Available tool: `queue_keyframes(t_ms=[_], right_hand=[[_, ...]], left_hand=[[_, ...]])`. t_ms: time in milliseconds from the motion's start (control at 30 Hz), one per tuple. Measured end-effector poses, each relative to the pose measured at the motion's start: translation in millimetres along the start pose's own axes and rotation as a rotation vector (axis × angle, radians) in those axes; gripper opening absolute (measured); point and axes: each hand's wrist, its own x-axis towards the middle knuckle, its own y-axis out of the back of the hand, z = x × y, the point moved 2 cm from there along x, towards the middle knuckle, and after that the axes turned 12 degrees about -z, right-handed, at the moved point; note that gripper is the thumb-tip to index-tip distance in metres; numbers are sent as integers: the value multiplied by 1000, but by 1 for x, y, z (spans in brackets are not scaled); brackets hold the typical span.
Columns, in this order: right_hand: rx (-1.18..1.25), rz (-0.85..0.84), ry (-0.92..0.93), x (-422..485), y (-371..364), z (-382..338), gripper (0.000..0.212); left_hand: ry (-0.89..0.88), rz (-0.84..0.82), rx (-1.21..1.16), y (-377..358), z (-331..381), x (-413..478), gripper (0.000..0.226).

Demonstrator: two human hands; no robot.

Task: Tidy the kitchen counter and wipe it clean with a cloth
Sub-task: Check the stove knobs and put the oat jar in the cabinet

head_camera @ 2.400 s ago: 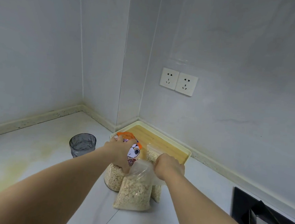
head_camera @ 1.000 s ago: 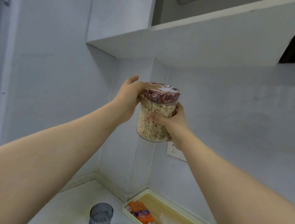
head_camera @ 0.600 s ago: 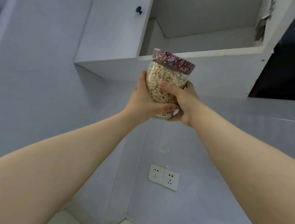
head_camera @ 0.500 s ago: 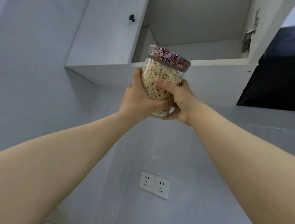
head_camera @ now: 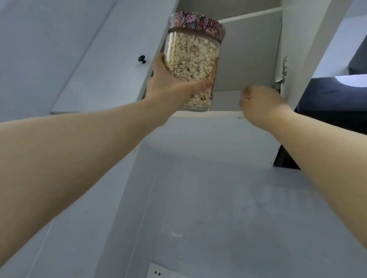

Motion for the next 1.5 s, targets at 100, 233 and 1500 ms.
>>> queue_keyframes(t_ms=[100, 233, 1500], right_hand=[[-119, -36, -89, 4, -8, 9, 19], [-63, -4, -154, 4, -25, 13, 35], [-167, -26, -68, 8, -5, 11, 37]], left_hand=[[29, -16, -89, -9, 12, 20, 101], [85, -66, -171, -28, 22, 35, 98], [329, -244, 309, -126, -18, 77, 80]])
